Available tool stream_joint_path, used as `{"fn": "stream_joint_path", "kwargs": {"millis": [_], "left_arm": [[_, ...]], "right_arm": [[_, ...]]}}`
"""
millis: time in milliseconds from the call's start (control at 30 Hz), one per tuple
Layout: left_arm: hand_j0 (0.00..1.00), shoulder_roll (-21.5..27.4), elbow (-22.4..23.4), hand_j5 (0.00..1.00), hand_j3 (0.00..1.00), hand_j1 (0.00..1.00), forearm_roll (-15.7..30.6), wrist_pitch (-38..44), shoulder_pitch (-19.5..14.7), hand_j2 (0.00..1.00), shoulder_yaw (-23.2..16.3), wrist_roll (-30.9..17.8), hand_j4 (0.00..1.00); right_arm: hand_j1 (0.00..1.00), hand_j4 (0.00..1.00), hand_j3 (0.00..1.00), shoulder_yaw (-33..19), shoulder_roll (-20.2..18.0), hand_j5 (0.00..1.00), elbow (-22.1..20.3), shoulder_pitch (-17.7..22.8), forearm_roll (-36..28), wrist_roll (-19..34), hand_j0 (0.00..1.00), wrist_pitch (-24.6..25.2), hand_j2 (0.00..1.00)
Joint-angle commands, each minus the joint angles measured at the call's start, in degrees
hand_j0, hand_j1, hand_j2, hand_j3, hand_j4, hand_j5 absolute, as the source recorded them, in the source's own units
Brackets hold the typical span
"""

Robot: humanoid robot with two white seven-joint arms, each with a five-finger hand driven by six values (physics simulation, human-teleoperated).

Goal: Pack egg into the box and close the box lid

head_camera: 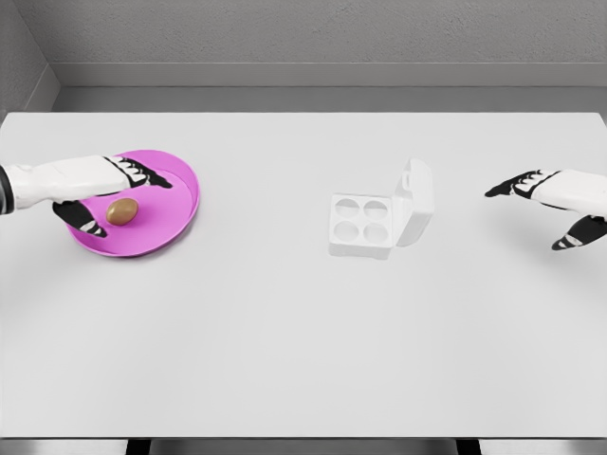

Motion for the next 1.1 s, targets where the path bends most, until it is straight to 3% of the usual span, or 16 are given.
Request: {"fn": "stream_joint_path", "kwargs": {"millis": [0,333,1067], "left_arm": [[1.0,-0.26,2.33,1.0,1.0,1.0,0.28,0.14,0.0,1.0,0.14,0.02,1.0],[1.0,-3.25,5.76,1.0,1.0,1.0,0.19,0.14,-0.79,1.0,0.23,0.02,1.0],[1.0,-4.92,10.07,1.0,1.0,1.0,-0.69,0.14,-1.67,1.0,0.14,0.02,1.0]], "right_arm": [[1.0,1.0,1.0,-0.12,-0.2,1.0,0.04,0.09,-0.23,-0.06,1.0,-0.04,1.0],[1.0,1.0,1.0,0.14,0.41,1.0,-0.13,0.0,-0.23,0.03,1.0,-0.22,1.0],[1.0,1.0,1.0,0.49,-0.29,1.0,0.31,0.0,-0.32,0.64,1.0,-0.31,1.0]]}}
